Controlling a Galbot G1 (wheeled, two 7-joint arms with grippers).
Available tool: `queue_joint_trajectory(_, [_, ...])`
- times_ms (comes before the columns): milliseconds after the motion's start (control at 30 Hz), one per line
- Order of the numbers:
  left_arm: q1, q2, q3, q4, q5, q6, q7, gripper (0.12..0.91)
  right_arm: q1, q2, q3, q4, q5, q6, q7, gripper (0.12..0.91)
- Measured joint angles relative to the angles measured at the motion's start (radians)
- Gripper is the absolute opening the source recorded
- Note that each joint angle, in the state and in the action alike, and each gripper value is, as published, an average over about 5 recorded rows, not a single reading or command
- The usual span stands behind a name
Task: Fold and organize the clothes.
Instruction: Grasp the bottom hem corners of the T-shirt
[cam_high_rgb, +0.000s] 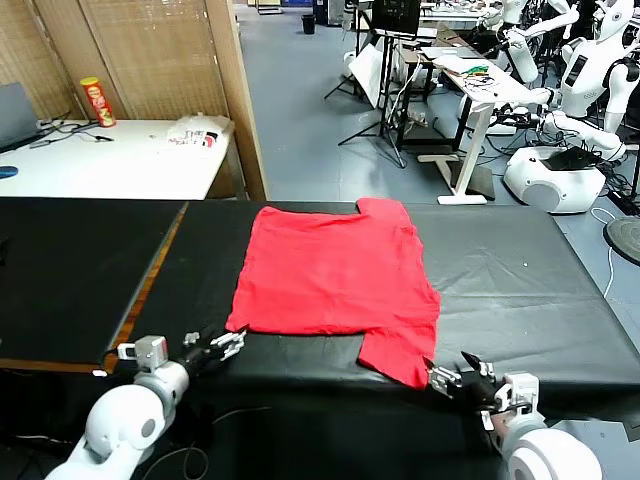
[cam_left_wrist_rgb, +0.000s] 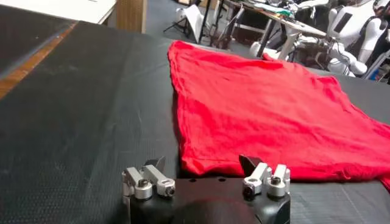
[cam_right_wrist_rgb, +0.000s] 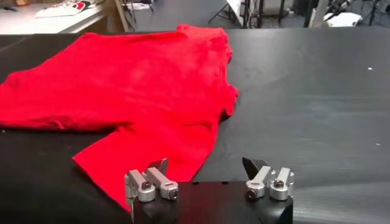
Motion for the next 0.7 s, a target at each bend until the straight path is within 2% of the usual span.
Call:
queue_joint_trajectory(100, [0.000,-0.004,0.000,0.007,0.004,-0.003,-0.004,0.798,0.000,0.007,-0.007,-0.006,-0.009,-0.001,0.005,0.766])
queue_joint_trajectory(200, [0.000,-0.009,-0.001,0.015,0.007,-0.010,-0.008,0.758,0.002,0.020,-0.017,-0.017,-0.021,-0.001,0.007,0.705])
queue_joint_trajectory(300, [0.000,-0.012,0.000,0.022,0.008,-0.016,-0.007,0.626,0.004,0.034,-0.029,-0.026,-0.032,0.001,0.008,0.605])
queue_joint_trajectory(433, [-0.001,-0.013,0.001,0.027,0.009,-0.019,-0.002,0.392,0.004,0.050,-0.040,-0.030,-0.050,0.008,0.006,0.391])
queue_joint_trajectory(567, [0.004,-0.014,0.002,0.022,0.013,-0.025,0.006,0.191,-0.003,0.057,-0.042,-0.020,-0.064,0.012,0.004,0.184])
queue_joint_trajectory(633, [0.008,-0.015,0.002,0.013,0.018,-0.029,0.009,0.139,-0.010,0.059,-0.037,-0.011,-0.068,0.011,0.008,0.132])
queue_joint_trajectory(700, [0.014,-0.016,0.002,0.003,0.021,-0.032,0.013,0.126,-0.020,0.060,-0.028,0.001,-0.068,0.007,0.016,0.123])
